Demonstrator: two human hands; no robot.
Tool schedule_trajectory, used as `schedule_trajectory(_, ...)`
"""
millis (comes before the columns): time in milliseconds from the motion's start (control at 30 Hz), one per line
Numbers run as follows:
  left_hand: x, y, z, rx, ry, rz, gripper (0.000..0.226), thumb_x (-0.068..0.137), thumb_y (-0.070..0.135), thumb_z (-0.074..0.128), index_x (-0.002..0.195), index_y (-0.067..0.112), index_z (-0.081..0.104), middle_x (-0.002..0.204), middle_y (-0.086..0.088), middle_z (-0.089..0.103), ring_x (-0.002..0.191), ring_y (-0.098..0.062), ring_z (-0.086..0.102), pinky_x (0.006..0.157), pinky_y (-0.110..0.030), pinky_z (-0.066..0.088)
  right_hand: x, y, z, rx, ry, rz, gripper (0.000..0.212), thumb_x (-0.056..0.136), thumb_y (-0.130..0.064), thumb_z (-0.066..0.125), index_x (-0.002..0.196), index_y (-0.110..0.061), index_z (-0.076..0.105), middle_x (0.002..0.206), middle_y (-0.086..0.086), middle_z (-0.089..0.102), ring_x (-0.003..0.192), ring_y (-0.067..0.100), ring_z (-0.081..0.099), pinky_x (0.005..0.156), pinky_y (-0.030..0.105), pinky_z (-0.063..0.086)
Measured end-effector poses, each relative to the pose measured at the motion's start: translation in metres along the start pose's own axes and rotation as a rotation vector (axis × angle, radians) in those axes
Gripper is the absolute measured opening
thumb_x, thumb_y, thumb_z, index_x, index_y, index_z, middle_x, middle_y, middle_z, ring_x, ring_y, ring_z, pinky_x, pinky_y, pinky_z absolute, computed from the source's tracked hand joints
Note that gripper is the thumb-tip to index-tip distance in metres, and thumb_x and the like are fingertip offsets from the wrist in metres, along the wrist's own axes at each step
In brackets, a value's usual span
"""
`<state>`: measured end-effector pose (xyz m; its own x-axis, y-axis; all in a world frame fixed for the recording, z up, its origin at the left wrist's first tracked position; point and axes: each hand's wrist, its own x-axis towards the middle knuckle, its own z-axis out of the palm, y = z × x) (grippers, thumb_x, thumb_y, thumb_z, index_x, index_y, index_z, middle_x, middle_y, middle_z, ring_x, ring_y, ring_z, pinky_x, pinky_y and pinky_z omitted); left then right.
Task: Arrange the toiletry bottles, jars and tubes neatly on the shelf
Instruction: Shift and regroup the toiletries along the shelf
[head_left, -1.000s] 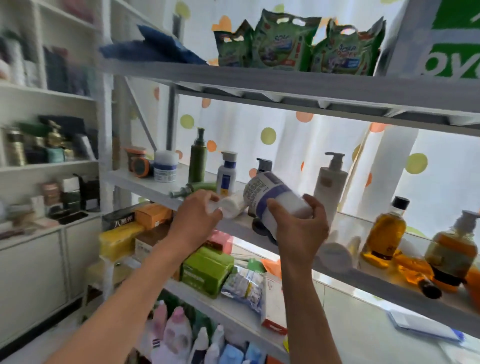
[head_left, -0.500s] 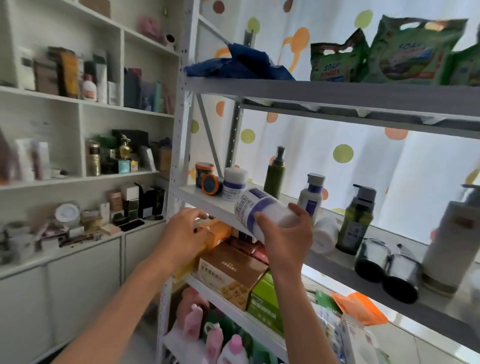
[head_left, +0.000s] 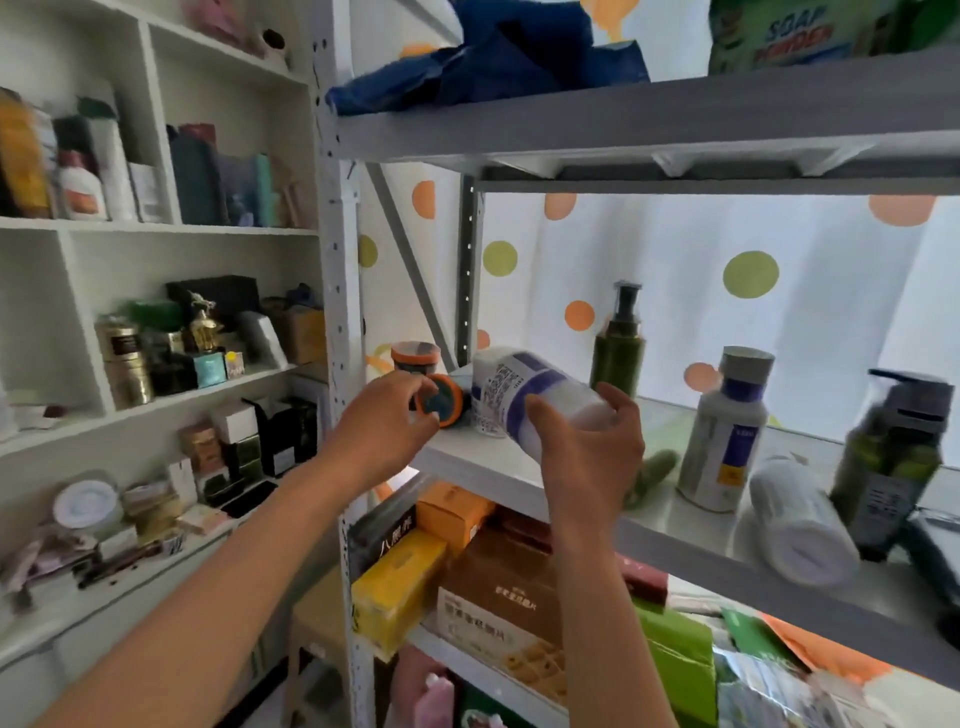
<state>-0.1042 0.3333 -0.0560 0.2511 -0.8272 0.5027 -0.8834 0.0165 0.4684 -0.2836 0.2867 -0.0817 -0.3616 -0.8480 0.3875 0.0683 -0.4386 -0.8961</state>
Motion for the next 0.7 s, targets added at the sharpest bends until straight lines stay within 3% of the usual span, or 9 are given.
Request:
schedule_trajectory(267,0.072,-0.05,0.049,-0.119,-0.131,0.152,0.021,0.088,0.023,0.063,0.108,0.028,0.063,0.111,0.008,0.061,0.097,-0.011,0.058,0.079,-0.025,0.048,0.022,0.012,0.055,-0.068,0.257,-0.073,0.071,0.061,-0.038,0.086,0.124,-0.029,0.055,0.115,-0.011,0.059,0.101,0.006,0.057,0.076,0.014,0.046)
schedule_trajectory(433,0.09,-0.082,0.084,-0.107,-0.327,0.217,0.03,0.091,0.026,0.058,0.12,0.029,0.063,0.117,0.009,0.065,0.094,-0.01,0.064,0.084,-0.028,0.055,0.035,0.014,0.085,-0.098,0.393,-0.131,0.07,0.063,-0.035,0.086,0.125,-0.029,0.054,0.119,-0.012,0.056,0.102,0.002,0.054,0.08,0.015,0.048)
schedule_trajectory(533,0.104,-0.097,0.096,-0.081,-0.4,0.291,0.03,0.092,0.029,0.055,0.121,0.03,0.063,0.118,0.01,0.065,0.09,-0.011,0.065,0.081,-0.027,0.056,0.044,0.021,0.102,-0.135,0.499,-0.156,0.072,0.061,-0.038,0.085,0.125,-0.03,0.053,0.12,-0.011,0.056,0.108,0.008,0.056,0.087,0.029,0.054)
schedule_trajectory(700,0.111,-0.112,0.116,-0.022,-0.241,0.493,0.024,0.09,0.031,0.053,0.109,0.027,0.068,0.107,0.008,0.068,0.095,-0.01,0.062,0.081,-0.024,0.05,0.053,0.045,0.124,-0.34,0.653,-0.345,0.066,0.059,-0.035,0.084,0.116,-0.026,0.054,0.118,-0.012,0.049,0.113,0.015,0.049,0.094,0.044,0.048)
